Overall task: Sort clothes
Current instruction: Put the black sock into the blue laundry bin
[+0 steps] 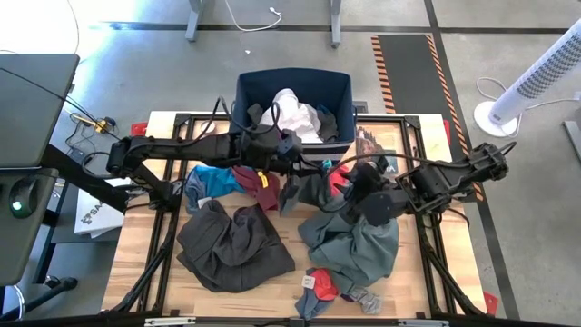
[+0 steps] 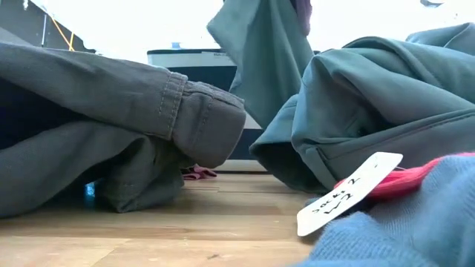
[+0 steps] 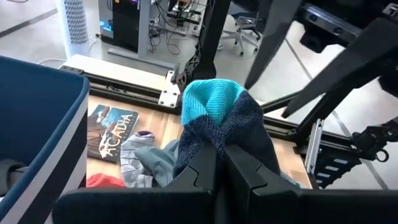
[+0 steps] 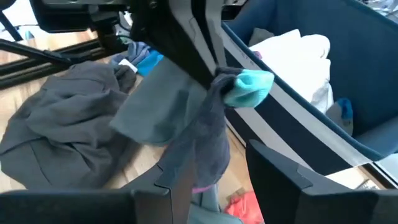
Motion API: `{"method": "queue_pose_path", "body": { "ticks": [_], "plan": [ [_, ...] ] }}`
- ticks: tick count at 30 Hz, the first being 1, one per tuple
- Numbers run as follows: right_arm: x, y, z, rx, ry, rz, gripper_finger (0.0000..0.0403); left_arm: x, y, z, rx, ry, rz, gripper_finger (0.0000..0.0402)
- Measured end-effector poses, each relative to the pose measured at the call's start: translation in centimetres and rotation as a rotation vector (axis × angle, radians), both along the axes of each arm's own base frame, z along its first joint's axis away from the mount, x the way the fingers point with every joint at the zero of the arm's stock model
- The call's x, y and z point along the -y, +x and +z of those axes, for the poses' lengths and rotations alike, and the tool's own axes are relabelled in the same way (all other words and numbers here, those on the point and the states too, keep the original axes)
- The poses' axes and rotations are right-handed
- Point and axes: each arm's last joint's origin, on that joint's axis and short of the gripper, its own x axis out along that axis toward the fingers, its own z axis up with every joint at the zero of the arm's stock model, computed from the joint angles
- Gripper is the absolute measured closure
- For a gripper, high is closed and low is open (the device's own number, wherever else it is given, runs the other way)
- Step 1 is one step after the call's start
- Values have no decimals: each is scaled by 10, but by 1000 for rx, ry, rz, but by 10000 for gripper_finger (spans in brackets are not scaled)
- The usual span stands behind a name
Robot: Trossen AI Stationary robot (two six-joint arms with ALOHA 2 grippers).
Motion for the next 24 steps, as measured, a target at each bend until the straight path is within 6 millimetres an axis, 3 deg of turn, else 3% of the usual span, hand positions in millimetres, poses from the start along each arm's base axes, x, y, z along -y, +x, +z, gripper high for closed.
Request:
{"method": "queue_pose_path", "body": {
  "ticks": [17,24],
  "plan": [
    [1,5,3,80,69,-42,261,2,0,0,0,1,-4,396],
    [-2,18,-7,53,57,-46,261,2,0,0,1,-3,-12,396]
  ]
}}
